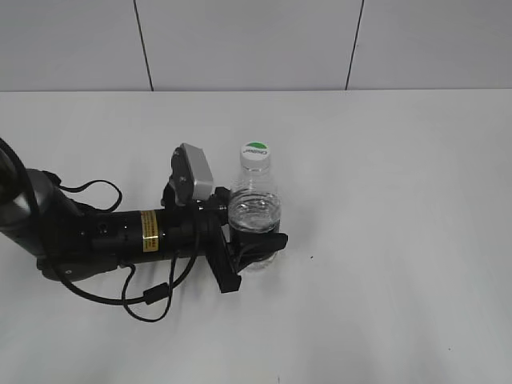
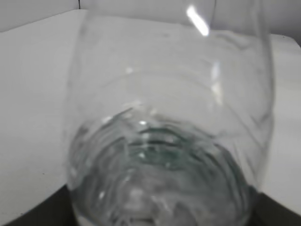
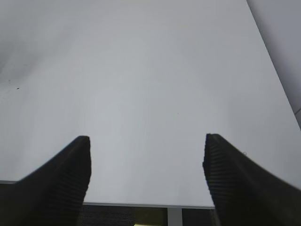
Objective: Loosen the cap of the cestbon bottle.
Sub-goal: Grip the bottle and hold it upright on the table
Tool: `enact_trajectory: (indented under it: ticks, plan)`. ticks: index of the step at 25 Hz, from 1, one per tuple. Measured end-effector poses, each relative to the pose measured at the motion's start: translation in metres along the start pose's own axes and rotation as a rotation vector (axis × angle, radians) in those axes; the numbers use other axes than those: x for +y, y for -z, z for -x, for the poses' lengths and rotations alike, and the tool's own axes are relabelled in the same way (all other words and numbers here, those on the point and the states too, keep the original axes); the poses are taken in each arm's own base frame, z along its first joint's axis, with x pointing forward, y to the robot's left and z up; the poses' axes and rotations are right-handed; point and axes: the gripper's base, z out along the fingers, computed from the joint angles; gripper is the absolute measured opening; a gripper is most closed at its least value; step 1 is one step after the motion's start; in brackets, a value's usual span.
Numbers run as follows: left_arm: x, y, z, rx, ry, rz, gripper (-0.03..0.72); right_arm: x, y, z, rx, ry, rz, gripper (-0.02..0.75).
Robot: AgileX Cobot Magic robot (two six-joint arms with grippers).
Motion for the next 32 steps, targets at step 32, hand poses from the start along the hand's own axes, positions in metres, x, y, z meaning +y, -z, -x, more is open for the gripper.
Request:
enact_trajectory:
  ticks: [32]
  plan:
    - [0.0013,-0.0018,-0.0029,-0.023,0.020,0.003,0.403,0.0002,0.0009,0.0026,0.003,-0.003,0.008,0.569]
